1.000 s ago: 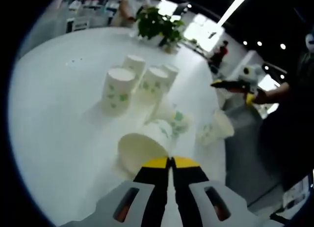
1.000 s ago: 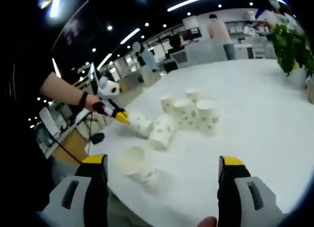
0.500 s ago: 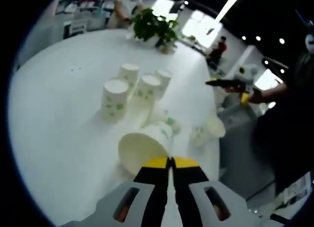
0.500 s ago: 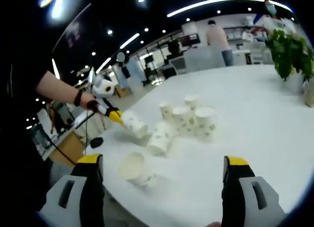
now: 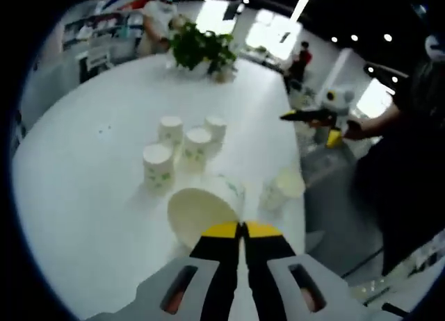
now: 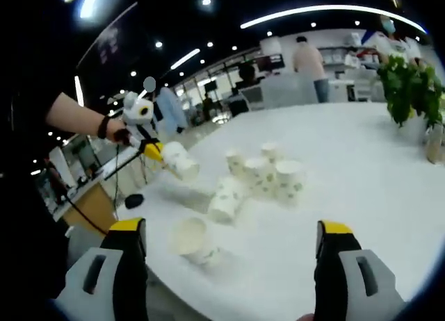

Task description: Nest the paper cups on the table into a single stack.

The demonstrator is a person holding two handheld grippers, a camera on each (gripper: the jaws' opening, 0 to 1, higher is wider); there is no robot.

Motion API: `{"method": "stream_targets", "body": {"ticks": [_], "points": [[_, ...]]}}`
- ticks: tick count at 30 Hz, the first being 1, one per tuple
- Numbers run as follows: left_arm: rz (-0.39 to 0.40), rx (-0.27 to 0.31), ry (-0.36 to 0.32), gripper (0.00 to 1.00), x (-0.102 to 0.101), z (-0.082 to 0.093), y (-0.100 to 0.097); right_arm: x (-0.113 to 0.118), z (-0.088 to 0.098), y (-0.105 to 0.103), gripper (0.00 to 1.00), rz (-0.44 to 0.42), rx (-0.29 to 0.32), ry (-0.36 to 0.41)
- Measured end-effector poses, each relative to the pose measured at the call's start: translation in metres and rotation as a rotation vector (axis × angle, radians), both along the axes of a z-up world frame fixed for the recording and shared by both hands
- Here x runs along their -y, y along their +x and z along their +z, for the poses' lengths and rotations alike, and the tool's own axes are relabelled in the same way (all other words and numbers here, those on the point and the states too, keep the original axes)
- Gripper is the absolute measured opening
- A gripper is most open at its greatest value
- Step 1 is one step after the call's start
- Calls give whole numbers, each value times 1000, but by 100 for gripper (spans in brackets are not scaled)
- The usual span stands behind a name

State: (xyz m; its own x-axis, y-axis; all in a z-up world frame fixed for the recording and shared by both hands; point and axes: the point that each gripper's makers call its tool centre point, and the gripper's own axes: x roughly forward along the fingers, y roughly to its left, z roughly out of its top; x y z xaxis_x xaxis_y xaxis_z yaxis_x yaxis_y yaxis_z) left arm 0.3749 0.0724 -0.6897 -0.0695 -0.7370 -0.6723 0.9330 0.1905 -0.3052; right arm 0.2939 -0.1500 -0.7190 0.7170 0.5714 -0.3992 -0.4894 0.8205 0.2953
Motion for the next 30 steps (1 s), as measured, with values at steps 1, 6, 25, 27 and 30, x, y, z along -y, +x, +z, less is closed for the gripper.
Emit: {"method": "stream_targets", "body": {"ticks": [1, 6, 25, 27, 30], "points": [[-16, 9, 5, 0, 0, 3, -1, 0, 0, 0, 100, 0, 0, -1], [-121, 67, 39, 0, 0, 22, -9, 0, 3, -4, 100, -12, 10, 2], [-545, 365, 262, 0, 4, 81, -31, -18, 12, -11, 100, -1, 43, 0], [-552, 368, 260, 0, 8, 85, -32, -17, 13, -11, 100, 1, 44, -3], [-603, 410, 282, 0, 12, 91, -32, -15, 15, -10, 100, -3, 47, -5]]}}
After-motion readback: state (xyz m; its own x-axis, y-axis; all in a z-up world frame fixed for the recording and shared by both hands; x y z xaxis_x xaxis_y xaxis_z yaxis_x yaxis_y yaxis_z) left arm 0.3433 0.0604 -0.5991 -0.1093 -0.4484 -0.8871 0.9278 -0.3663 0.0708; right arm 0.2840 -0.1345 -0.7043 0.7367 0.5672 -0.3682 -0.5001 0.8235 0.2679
